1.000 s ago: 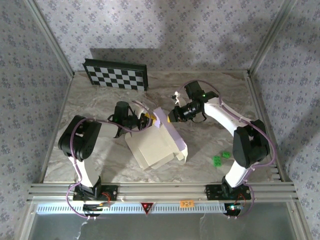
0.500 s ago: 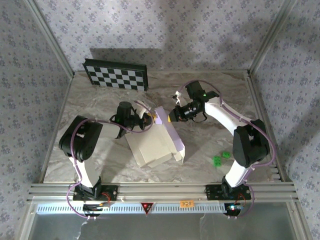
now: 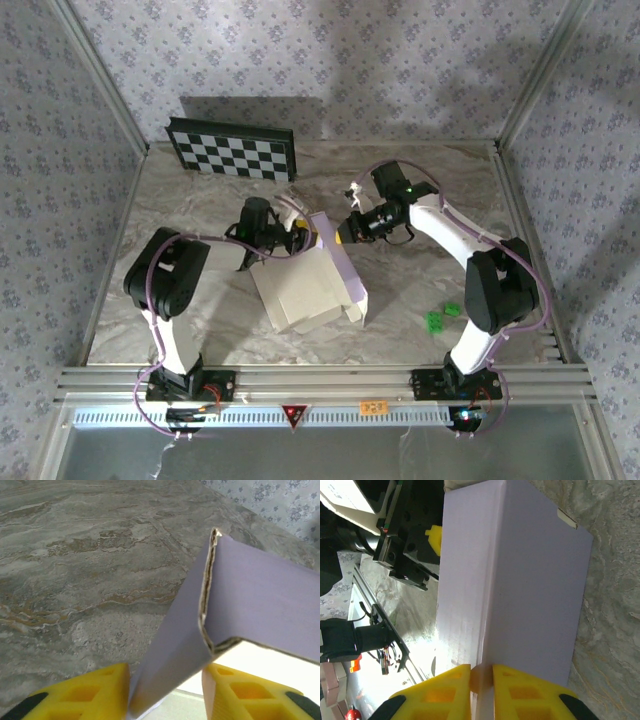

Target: Fold the paper box

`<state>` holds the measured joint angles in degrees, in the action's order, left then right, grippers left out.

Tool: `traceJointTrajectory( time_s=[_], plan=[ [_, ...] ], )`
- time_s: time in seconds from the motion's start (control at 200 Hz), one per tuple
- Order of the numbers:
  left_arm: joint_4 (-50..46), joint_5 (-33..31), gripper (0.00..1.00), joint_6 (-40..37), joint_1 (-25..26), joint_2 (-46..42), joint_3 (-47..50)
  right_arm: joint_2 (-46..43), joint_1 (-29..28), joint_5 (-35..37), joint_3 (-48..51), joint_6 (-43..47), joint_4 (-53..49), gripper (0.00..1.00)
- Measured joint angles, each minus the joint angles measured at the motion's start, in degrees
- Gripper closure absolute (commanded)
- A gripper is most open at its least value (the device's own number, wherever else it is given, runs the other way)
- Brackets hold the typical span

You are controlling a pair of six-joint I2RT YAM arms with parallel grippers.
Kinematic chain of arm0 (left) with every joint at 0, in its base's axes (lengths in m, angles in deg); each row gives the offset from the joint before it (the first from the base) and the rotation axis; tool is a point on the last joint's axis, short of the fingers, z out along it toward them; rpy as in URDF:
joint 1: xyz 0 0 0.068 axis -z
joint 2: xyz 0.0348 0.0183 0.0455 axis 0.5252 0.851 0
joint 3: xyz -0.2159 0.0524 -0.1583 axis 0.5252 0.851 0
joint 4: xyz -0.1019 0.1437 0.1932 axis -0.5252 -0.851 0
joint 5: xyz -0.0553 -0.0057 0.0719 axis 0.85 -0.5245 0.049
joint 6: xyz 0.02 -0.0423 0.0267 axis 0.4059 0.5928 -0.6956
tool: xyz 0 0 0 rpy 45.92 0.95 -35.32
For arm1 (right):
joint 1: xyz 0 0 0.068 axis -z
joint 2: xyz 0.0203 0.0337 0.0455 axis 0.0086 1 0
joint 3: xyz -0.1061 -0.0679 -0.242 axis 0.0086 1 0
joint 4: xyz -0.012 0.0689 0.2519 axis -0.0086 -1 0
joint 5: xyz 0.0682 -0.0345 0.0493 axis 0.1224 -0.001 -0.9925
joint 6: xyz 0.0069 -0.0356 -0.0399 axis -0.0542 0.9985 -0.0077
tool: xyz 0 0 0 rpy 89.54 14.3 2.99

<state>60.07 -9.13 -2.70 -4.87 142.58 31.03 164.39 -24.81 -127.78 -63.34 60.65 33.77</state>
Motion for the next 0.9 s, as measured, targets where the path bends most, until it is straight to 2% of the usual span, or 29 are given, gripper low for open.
traceJointTrajectory(
  time_s=[0.135, 0.42, 0.63, 0.825, 0.9],
  plan=[
    [-0.4, -0.1, 0.84, -0.1, -0.1, 0.9, -1.2, 0.0, 0.2, 0.0, 0.0, 0.1, 0.0, 0.84],
    [2.9, -4.1, 1.0, -1.0, 1.0, 0.6, 0.5, 0.0, 0.5, 0.0, 0.0, 0.1, 0.4, 0.84],
    [5.4, -13.5, 1.0, -1.7, 3.5, -2.5, 4.8, 0.0, 0.7, 0.0, 0.0, 0.1, 0.5, 0.84],
    [2.2, -22.4, 1.0, -1.8, 6.0, -6.8, 7.4, 0.2, 0.7, 0.0, -0.2, 0.6, 0.8, 0.85],
    [1.2, -24.9, 0.92, -1.8, 6.7, -8.5, 8.6, 0.6, 0.7, -0.3, -0.5, 1.4, 0.7, 0.85]
  ],
)
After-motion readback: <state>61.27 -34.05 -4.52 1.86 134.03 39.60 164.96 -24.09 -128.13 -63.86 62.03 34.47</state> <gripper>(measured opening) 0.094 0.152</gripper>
